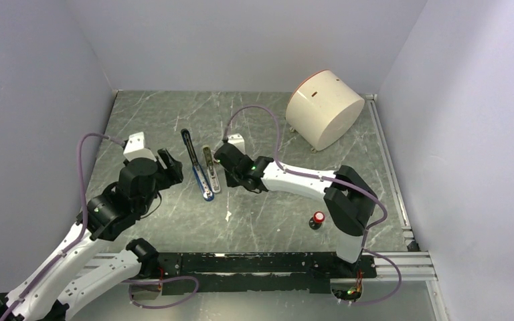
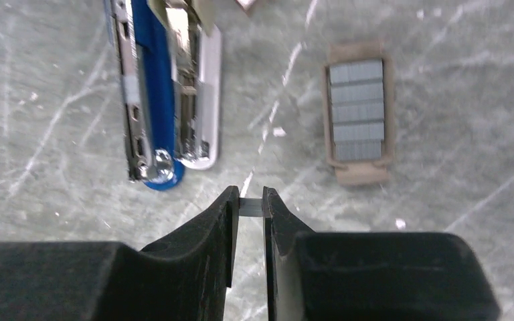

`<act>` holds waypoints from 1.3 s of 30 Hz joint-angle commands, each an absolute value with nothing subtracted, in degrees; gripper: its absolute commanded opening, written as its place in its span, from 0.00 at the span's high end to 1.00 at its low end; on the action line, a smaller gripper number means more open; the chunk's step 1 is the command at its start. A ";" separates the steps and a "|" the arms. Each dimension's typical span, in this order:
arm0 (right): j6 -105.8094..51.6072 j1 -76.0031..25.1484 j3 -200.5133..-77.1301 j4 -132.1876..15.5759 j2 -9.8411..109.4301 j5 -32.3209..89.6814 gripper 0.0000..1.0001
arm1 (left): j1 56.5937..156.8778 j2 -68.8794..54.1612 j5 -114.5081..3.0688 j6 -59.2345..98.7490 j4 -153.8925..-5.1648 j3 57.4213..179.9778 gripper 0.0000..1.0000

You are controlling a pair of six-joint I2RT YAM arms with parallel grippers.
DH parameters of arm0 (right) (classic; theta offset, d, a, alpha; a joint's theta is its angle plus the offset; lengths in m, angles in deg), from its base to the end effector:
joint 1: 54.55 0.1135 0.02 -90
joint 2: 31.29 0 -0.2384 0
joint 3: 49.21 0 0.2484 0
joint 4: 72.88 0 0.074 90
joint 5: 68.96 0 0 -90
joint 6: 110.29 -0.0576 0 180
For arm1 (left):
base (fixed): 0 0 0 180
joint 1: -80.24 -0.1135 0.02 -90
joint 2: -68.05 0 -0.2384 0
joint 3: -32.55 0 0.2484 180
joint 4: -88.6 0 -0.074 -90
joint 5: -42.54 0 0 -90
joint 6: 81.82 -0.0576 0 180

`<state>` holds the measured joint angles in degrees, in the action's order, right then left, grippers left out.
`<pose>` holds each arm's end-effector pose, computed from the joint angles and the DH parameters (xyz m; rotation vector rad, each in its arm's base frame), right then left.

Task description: Load the staples into the stapler

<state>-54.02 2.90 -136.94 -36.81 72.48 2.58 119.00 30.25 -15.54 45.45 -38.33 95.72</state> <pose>0.2276 0.3227 0.1749 -0.3681 2.4146 0.3207 0.1476 -0.0795 0.3089 -0.3131 1.9629 -0.2878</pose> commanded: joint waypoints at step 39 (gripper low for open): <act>-44.35 5.70 -150.05 -44.03 87.99 1.02 0.80 | 118.71 35.52 -7.01 47.30 -31.71 93.82 0.29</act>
